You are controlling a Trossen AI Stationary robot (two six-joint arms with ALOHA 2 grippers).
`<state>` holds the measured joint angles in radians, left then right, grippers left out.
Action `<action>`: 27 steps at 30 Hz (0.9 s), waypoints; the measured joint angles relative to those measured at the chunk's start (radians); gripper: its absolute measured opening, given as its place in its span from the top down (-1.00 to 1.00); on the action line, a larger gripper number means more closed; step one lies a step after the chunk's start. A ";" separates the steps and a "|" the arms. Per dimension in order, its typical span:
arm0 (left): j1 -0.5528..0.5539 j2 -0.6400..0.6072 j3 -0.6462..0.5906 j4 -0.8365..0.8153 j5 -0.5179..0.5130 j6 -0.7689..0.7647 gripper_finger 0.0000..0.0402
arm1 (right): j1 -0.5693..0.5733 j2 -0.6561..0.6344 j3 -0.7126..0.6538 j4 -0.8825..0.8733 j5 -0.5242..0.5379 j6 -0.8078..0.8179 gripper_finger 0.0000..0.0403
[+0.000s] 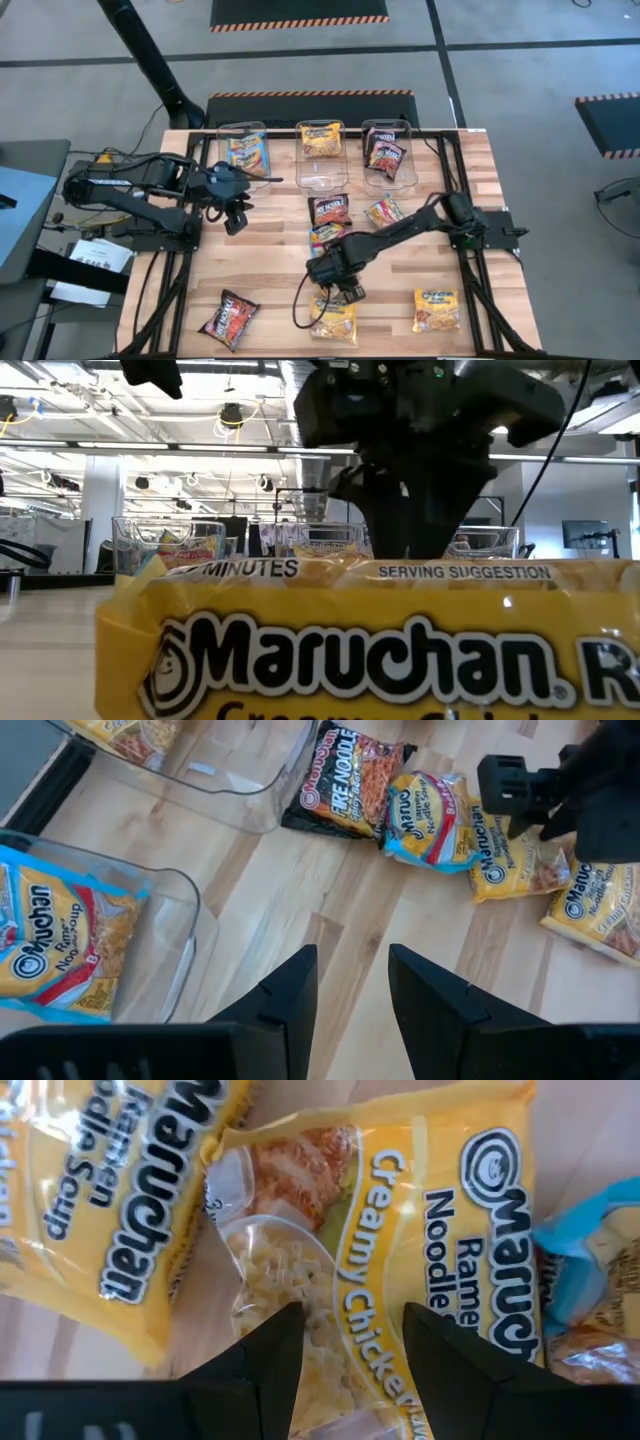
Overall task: Sort Maruchan noodles
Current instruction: Put the yellow noodle pack into the middle transparent bin
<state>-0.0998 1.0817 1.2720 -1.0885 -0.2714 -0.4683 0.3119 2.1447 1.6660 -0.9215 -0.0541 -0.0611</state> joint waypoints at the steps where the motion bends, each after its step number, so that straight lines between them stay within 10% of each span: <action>1: 0.000 0.000 0.000 0.000 0.000 0.000 0.45 | 0.000 0.002 0.000 -0.002 0.000 0.000 0.02; 9: 0.000 0.000 0.000 -0.004 -0.002 -0.012 0.45 | -0.001 0.029 0.001 0.010 -0.001 0.052 0.15; 18: 0.000 0.000 0.000 -0.005 -0.002 -0.012 0.45 | -0.014 0.031 -0.001 0.017 -0.009 0.122 0.91; 27: 0.000 0.000 0.000 -0.006 -0.002 -0.005 0.45 | -0.011 -0.023 0.034 -0.007 -0.036 0.145 0.97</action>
<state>-0.0998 1.0813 1.2720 -1.0946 -0.2733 -0.4730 0.3009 2.1219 1.7003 -0.9285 -0.0906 0.0842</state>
